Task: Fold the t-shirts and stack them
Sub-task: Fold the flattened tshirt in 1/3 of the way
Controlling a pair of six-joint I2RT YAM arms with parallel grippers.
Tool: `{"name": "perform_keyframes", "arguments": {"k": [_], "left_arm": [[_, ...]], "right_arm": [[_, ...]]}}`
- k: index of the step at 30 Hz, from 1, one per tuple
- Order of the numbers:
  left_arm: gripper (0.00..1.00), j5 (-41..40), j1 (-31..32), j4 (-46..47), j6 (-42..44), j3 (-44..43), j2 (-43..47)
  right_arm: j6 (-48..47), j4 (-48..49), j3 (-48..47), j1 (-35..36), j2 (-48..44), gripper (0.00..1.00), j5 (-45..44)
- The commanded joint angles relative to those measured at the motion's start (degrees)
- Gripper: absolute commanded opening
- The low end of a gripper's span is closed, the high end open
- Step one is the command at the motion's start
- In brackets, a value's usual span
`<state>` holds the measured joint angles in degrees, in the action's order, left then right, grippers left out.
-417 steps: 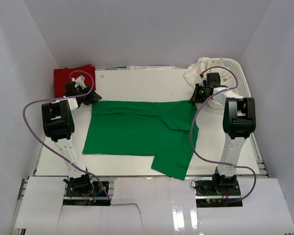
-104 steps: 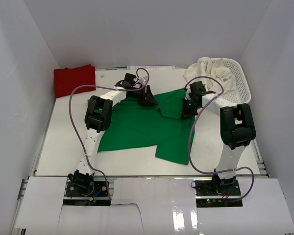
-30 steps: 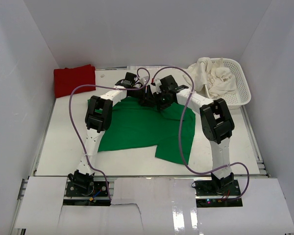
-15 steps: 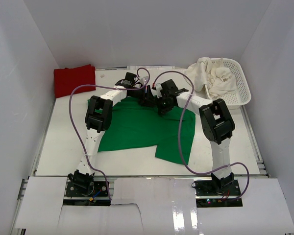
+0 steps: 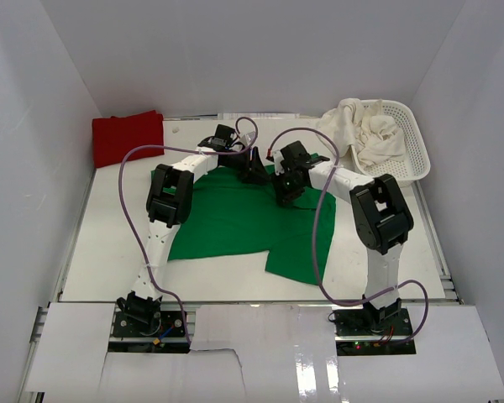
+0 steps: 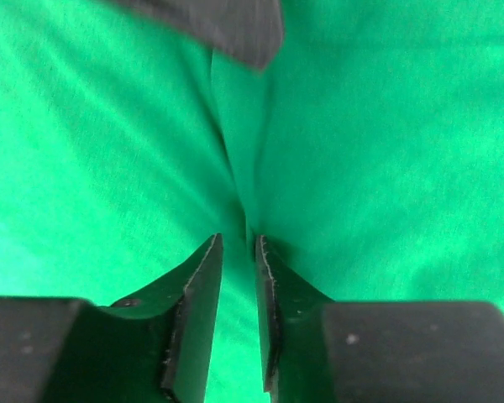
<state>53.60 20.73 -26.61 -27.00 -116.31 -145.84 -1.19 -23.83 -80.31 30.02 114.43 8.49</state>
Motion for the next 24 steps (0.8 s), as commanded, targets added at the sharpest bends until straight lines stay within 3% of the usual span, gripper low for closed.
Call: {"name": "perform_keyframes", "arguments": {"k": [1, 6, 16, 20, 24], "left_arm": [[0.52, -2.5, -0.3, -1.3, 1.3, -1.1, -0.1], [0.52, -2.6, -0.3, -1.4, 1.5, -0.6, 0.6], [0.52, 1.2, -1.0, 4.3, -6.1, -2.6, 9.5], [0.52, 2.9, -1.7, 5.1, -8.6, -3.7, 14.3], [0.51, 2.5, -4.1, 5.3, -6.9, 4.0, 24.3]], "right_arm": [[0.8, -4.0, 1.4, 0.0, -4.8, 0.31, 1.0], [2.6, -6.2, 1.9, 0.0, -7.6, 0.35, 1.3], [5.4, -6.7, 2.0, -1.8, -22.9, 0.65, 4.0], [6.3, -8.0, 4.2, -3.3, -26.6, 0.68, 2.9], [10.0, -8.2, 9.4, -5.5, -30.0, 0.68, 4.2]]}}
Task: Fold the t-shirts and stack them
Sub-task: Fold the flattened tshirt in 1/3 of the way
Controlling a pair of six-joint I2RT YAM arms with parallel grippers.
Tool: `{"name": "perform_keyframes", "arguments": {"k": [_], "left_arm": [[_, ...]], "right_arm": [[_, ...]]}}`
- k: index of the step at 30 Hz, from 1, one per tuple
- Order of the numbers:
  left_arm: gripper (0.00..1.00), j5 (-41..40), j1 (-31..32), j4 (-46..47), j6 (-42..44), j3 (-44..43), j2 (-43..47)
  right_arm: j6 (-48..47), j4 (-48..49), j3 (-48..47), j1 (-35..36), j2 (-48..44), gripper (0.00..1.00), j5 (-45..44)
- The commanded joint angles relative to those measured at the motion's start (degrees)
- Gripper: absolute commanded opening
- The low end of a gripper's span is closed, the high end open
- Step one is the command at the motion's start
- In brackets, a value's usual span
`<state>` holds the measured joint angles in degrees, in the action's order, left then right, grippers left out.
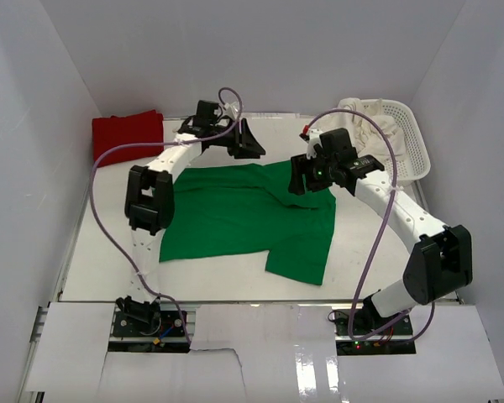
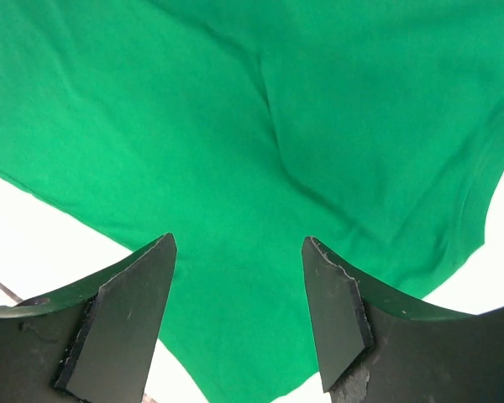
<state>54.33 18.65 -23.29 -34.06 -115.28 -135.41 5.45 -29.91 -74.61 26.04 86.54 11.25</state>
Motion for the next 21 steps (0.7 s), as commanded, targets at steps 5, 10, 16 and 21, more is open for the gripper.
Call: {"name": "perform_keyframes", "arguments": {"k": [5, 10, 16, 21], "left_arm": [[0.47, 3.7, -14.2, 18.6, -4.7, 38.1, 34.9], [0.46, 2.7, -24.6, 14.0, 0.2, 59.5, 58.6], [0.54, -10.6, -26.8, -1.8, 10.2, 67.7, 77.3], [0.61, -9.1, -27.3, -3.7, 5.7, 75.5, 86.5]], "right_arm": [[6.7, -2.5, 14.9, -5.2, -10.8, 0.68, 3.2], [11.7, -3.6, 24.1, -7.3, -20.6, 0.69, 5.7], [13.8, -8.1, 33.4, -7.2, -29.5, 0.69, 7.6], [15.8, -9.3, 41.0, -6.6, -35.6, 0.69, 9.5]]}}
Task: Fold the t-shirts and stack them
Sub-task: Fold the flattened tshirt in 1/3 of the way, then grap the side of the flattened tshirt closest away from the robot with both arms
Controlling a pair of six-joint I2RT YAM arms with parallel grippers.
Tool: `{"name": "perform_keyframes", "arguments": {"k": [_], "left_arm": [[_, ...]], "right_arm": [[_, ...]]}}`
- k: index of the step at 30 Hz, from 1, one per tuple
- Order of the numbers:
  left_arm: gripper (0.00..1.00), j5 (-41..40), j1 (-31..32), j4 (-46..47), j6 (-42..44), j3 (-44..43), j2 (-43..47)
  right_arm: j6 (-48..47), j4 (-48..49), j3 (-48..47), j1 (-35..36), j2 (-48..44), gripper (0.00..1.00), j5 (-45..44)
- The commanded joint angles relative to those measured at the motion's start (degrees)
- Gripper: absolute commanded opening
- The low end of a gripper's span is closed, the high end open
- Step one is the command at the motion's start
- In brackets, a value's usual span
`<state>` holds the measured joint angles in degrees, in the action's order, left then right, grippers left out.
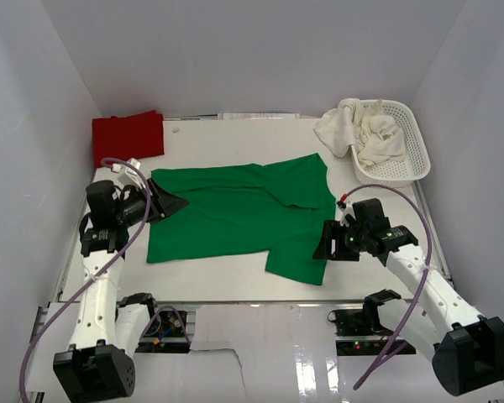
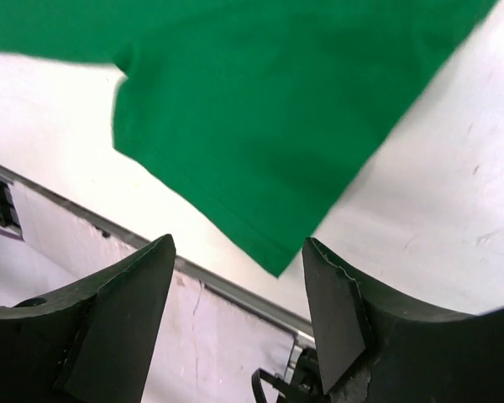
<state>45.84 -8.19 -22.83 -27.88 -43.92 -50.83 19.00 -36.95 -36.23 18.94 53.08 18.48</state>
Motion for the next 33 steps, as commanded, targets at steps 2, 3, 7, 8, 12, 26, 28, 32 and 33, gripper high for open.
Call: {"name": "perform_keyframes", "arguments": {"k": [2, 3, 7, 8, 12, 26, 28, 32, 33], "left_arm": [[0.61, 0.1, -0.4, -3.9, -2.9, 6.8, 5.1], [0.61, -0.1, -0.4, -4.2, -3.3, 8.9, 6.2], [0.59, 0.3, -0.4, -7.4, -2.4, 10.5, 7.3], [0.59, 0.1, -0.4, -7.9, -2.5, 10.7, 7.5], [0.59, 0.3, -0.4, -6.4, -5.5, 13.1, 9.7], [0.62, -6.7, -0.5, -8.9, -19.8, 21.9, 16.5], [0.62, -7.7, -0.4, -9.1, -21.4, 22.4, 16.6], [0.63, -9.2, -0.4, -9.7, -23.6, 21.8, 17.3], [0.63, -9.5, -0.4, -9.8, -24.0, 21.3, 17.3]], "right_arm": [[3.2, -2.3, 5.1, 1.0, -4.3, 0.69, 2.3], [4.4, -2.3, 5.7, 1.3, -4.9, 0.69, 2.6], [7.0, -3.4, 7.5, 3.3, -7.5, 0.7, 2.3], [7.4, -3.5, 8.2, 3.4, -7.7, 0.7, 2.3], [9.8, -2.9, 10.7, 3.8, -8.4, 0.69, 3.0], [18.3, 6.9, 19.2, 4.1, -10.5, 0.67, 5.3], [19.7, 8.7, 19.8, 4.1, -10.7, 0.61, 6.0], [19.9, 10.0, 20.2, 4.1, -9.1, 0.52, 6.7], [19.7, 10.1, 20.1, 4.1, -8.5, 0.5, 6.7]]}}
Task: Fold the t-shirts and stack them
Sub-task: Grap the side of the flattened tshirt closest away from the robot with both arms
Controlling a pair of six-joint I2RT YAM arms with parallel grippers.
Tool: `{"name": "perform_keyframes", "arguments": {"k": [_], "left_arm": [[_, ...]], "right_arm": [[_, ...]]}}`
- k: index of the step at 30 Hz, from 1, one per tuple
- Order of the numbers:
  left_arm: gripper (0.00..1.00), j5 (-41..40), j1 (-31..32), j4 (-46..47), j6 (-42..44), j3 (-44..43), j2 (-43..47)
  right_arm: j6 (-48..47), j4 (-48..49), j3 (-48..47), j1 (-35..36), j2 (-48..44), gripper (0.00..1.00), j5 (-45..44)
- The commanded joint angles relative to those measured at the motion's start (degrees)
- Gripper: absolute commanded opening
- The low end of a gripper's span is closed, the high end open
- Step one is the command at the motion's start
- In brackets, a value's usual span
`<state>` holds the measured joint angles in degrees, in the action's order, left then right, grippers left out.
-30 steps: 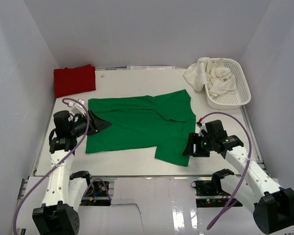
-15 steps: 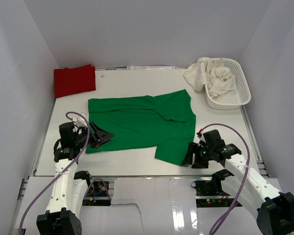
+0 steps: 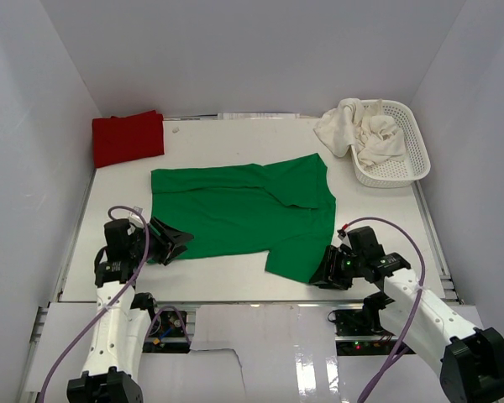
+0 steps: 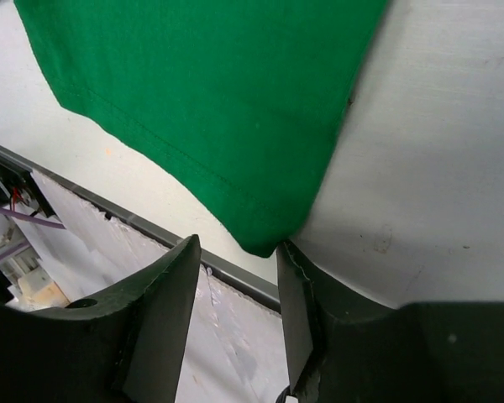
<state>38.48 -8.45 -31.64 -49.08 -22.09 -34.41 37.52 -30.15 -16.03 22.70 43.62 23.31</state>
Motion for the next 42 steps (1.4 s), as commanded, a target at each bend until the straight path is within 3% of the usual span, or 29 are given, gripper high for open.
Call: {"name": "perform_keyframes", "arguments": {"k": [1, 3, 12, 16, 20, 25, 27, 28, 29, 34, 39, 42], "left_arm": [[0.63, -3.0, -0.2, -1.3, -3.4, -1.5, 0.9], [0.64, -4.5, -0.2, -2.3, -3.5, -3.0, 0.7], [0.68, -12.5, -0.2, -6.2, -3.5, -8.9, -2.6], [0.68, -13.6, -0.2, -5.8, -2.9, -10.0, -5.5], [0.69, -15.1, -0.5, -6.7, -2.1, -11.4, -8.9], [0.66, -16.5, -2.1, -7.4, -4.1, -10.6, -9.2], [0.7, -18.1, -2.5, -8.1, -6.0, -10.3, -8.2], [0.78, -20.5, -2.8, -10.0, -6.8, -10.6, -8.3], [0.97, -22.4, -2.8, -11.4, -8.8, -11.0, -8.5], [0.98, -29.6, -3.1, -16.1, -14.0, -11.5, -8.0], [0.96, -34.0, -3.2, -19.1, -28.8, -6.2, -5.8], [0.89, -34.4, -3.2, -20.4, -37.3, -2.4, -3.5]], "right_arm": [[1.0, 3.3, -0.1, 0.3, 1.6, 0.47, 2.0], [0.8, 3.3, -0.7, 0.3, 1.9, 0.42, 1.9], [-0.4, 0.1, -1.5, 0.3, 0.4, 0.42, -2.6], [-0.1, 0.2, -1.4, 0.3, -0.5, 0.22, -4.1], [-0.4, 0.2, -1.5, 0.4, -0.4, 0.1, -4.4], [-1.2, 0.2, -2.3, 0.3, -0.5, 0.08, -4.7], [-1.4, 0.1, -3.2, 0.3, -0.6, 0.08, -4.8], [-1.6, -0.2, -3.5, 0.3, -0.7, 0.08, -4.7], [-1.6, -0.3, -3.7, 0.3, -0.8, 0.08, -4.6], [-1.7, -0.7, -4.3, 0.3, -2.0, 0.08, -4.4], [-2.3, -0.7, -5.1, 0.3, -1.6, 0.08, -3.5], [-3.1, -1.0, -5.7, 0.3, -1.2, 0.08, -3.5]]}}
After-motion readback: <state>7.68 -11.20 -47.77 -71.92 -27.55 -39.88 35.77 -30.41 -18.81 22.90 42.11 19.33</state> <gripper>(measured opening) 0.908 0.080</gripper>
